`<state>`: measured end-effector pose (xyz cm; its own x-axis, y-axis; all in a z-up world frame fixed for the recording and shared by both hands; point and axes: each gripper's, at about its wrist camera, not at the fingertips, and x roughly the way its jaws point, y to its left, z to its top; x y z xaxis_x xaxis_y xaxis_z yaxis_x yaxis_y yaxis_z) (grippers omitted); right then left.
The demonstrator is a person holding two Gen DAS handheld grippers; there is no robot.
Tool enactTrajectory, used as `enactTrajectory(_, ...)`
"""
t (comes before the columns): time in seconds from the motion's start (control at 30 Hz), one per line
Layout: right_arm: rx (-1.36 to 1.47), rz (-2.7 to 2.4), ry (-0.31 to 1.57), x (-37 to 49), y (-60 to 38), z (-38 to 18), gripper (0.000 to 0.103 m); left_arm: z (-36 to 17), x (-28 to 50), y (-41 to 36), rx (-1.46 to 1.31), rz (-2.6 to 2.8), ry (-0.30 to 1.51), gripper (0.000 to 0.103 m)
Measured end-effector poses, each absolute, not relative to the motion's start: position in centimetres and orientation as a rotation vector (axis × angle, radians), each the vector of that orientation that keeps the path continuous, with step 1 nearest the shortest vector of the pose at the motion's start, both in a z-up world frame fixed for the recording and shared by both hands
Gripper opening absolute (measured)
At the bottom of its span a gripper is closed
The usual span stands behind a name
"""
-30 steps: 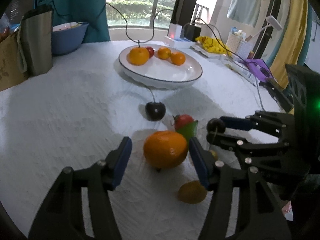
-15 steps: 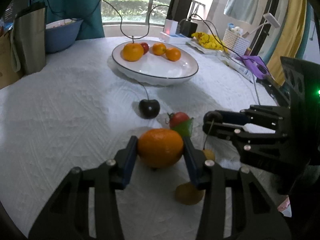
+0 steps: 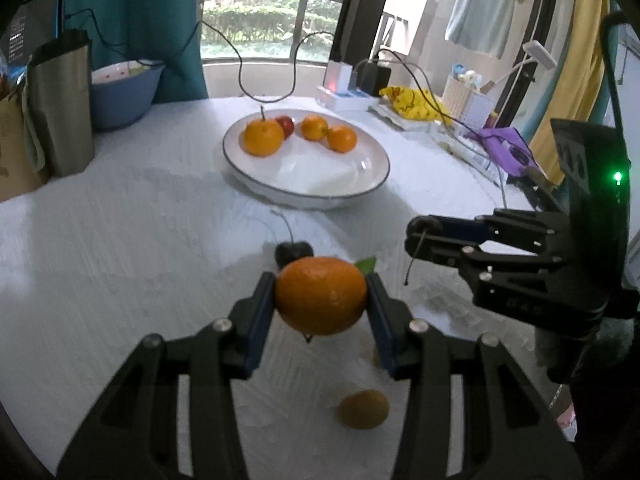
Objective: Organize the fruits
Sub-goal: 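Carry the plum and large orange in both grippers over the white plate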
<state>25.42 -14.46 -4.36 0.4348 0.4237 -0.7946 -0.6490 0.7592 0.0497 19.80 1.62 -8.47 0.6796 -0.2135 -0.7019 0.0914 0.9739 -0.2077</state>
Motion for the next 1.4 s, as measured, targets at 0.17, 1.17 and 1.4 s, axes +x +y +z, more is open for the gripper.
enactTrajectory(0.17,-0.276,0.676,0.883,26.2,-14.5,-3.8,0.030,-7.5,20.6,1.7,-0.150,-0.169,0.790,0.046)
enactTrajectory(1.17,-0.238,0.655,0.848,32.7,-14.1,-1.9,0.030,-4.1,27.2,3.1,-0.138,-0.183,0.713,0.046)
enactTrajectory(1.4,-0.221,0.649,0.834,34.0,-14.0,-1.5,0.030,-3.8,29.1,3.1,-0.138,-0.188,0.690,0.046)
